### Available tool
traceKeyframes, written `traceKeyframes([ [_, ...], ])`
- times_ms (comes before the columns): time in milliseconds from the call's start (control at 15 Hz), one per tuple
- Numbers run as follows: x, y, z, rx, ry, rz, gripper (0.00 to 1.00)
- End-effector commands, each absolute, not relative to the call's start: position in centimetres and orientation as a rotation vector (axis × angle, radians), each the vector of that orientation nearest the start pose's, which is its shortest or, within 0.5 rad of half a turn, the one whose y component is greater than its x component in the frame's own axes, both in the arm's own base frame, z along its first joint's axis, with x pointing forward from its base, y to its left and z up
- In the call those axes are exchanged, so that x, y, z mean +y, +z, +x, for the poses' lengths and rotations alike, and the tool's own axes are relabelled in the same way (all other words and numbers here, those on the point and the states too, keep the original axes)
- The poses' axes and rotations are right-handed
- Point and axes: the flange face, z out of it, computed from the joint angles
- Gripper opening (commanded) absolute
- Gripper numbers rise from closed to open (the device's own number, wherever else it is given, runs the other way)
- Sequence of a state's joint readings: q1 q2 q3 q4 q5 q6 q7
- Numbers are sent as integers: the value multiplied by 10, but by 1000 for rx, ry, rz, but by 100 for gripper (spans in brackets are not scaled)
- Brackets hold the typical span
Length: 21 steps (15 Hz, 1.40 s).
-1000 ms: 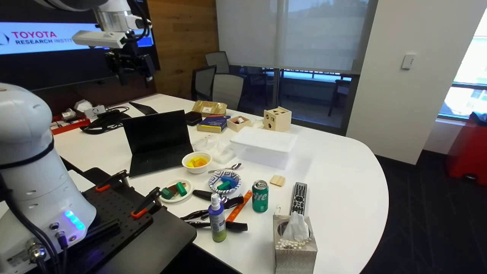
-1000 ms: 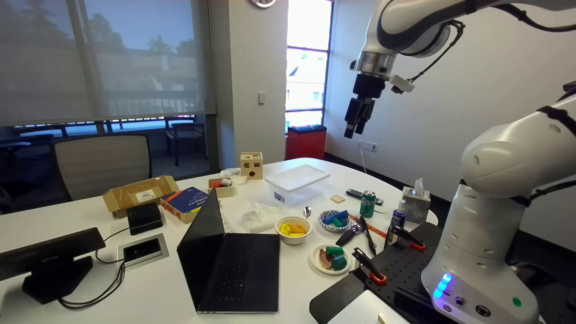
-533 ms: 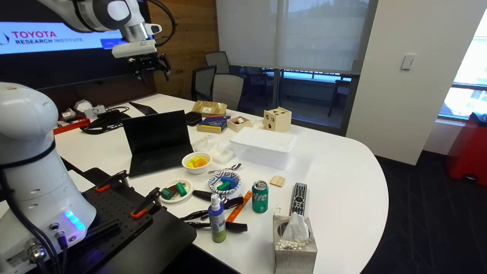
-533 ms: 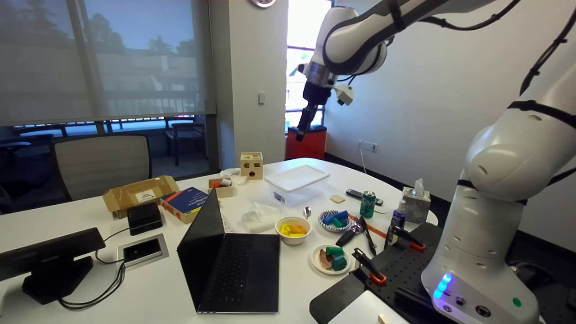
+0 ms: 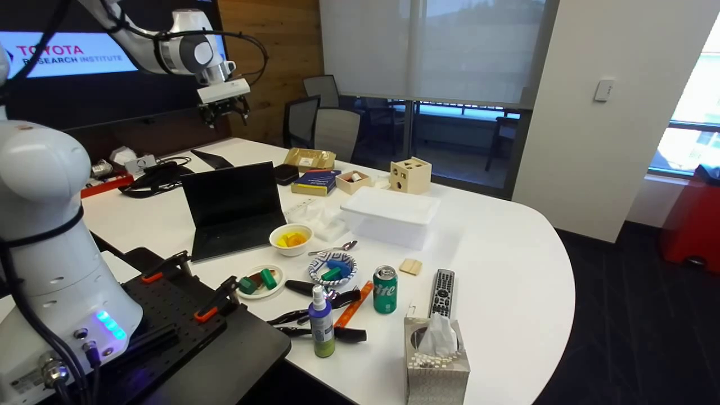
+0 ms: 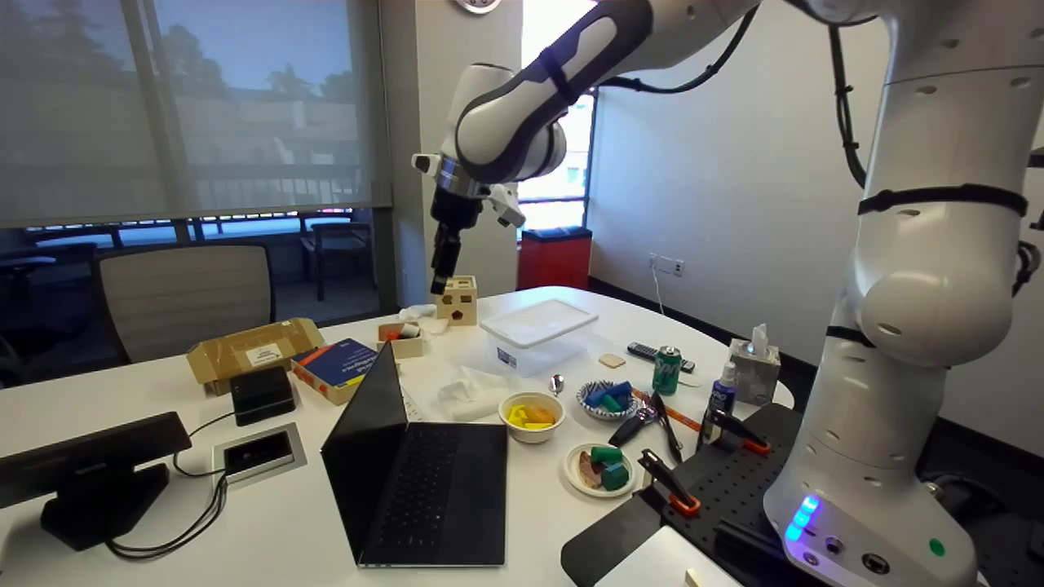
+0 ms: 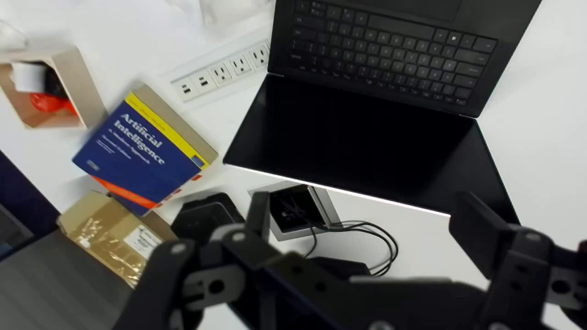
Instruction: Close the laptop
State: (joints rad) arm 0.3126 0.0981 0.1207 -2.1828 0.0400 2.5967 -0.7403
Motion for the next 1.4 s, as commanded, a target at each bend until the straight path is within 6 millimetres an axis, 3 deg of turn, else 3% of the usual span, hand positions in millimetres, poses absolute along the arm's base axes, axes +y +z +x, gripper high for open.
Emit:
traceKeyframes([
  [0,294,349,576,-1872,-490,-2449,100],
  [267,343,308,613,-1996,-459,-2289,100],
  [467,359,275,639,-2041,-396,-2227,100],
  [1000,345,191,696,-1986,-154,-2175,100],
  [1200,339,185,708,-1926,-57,-2176,100],
  [1333,325,185,712,-1896,58,-2179,100],
])
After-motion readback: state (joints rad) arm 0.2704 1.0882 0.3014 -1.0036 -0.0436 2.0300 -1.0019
